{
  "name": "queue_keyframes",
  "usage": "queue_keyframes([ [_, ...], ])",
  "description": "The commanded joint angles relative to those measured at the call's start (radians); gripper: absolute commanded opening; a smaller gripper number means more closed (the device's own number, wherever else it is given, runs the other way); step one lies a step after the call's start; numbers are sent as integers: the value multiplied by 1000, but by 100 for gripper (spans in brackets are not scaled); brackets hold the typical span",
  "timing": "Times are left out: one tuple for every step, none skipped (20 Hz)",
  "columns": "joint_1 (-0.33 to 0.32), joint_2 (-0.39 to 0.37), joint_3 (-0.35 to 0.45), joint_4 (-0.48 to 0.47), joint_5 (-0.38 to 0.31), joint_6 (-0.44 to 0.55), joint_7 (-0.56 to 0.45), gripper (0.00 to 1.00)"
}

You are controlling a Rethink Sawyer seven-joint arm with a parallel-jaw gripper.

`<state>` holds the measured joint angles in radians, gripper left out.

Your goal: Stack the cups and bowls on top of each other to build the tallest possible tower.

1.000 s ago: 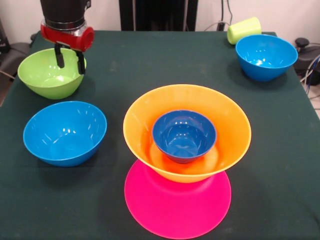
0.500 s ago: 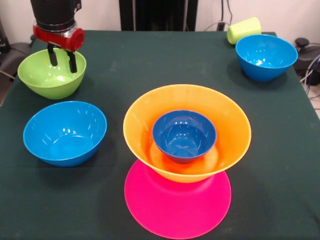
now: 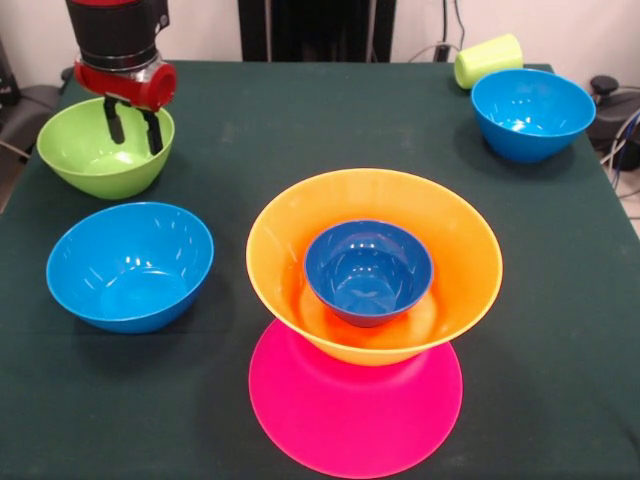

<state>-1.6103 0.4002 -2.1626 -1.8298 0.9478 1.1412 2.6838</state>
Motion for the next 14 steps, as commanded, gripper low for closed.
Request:
queue_keyframes([
  [62,33,-143,15,-22,-35,60,100],
  [63,30,-141,13,-18,-34,60,100],
  [64,29,-142,11,-18,-34,62,100],
  [64,27,-143,9,-19,-34,63,100],
  [63,28,-146,10,-23,-39,64,100],
  [62,28,-148,11,-28,-44,64,100],
  [63,28,-151,13,-34,-49,61,100],
  [63,28,-156,15,-38,-51,56,100],
  [61,28,-163,16,-41,-52,55,100],
  [58,30,-171,17,-47,-57,59,100],
  [54,34,-180,16,-57,-66,69,100],
  [52,36,-185,15,-67,-74,78,100],
  [52,38,-185,18,-67,-76,78,100],
  [52,37,-184,19,-65,-76,75,100],
])
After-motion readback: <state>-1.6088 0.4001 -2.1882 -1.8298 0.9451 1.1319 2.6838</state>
